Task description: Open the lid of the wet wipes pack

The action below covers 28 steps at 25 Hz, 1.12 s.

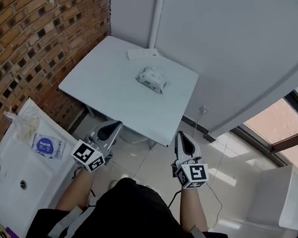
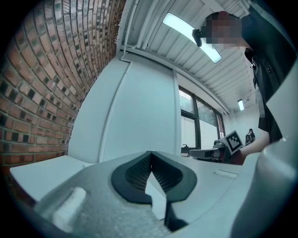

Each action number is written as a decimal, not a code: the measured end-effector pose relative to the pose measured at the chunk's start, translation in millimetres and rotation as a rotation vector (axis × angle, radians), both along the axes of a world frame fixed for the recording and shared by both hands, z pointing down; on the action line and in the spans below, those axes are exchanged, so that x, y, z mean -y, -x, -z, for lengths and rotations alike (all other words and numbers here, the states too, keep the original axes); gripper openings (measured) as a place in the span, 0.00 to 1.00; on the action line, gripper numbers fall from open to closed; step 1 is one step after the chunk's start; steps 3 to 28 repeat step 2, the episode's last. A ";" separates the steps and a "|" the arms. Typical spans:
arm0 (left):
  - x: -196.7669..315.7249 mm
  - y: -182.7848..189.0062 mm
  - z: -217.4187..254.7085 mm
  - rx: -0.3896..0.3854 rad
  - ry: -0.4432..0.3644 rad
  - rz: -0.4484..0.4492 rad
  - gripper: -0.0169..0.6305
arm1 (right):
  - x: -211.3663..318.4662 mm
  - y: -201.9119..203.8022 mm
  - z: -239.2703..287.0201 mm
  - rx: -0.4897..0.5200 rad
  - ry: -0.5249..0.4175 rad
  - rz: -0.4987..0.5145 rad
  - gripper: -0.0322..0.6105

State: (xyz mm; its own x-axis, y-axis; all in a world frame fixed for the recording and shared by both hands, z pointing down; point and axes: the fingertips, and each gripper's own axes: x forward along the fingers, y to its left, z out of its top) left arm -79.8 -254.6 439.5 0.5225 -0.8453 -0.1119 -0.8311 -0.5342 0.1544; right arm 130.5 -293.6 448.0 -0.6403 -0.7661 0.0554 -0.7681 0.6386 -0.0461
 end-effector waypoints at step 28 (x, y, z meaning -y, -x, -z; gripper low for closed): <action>1.6 -2.7 -0.1 0.006 0.003 -0.004 0.03 | 1.5 -2.5 0.7 0.001 0.001 -0.005 0.06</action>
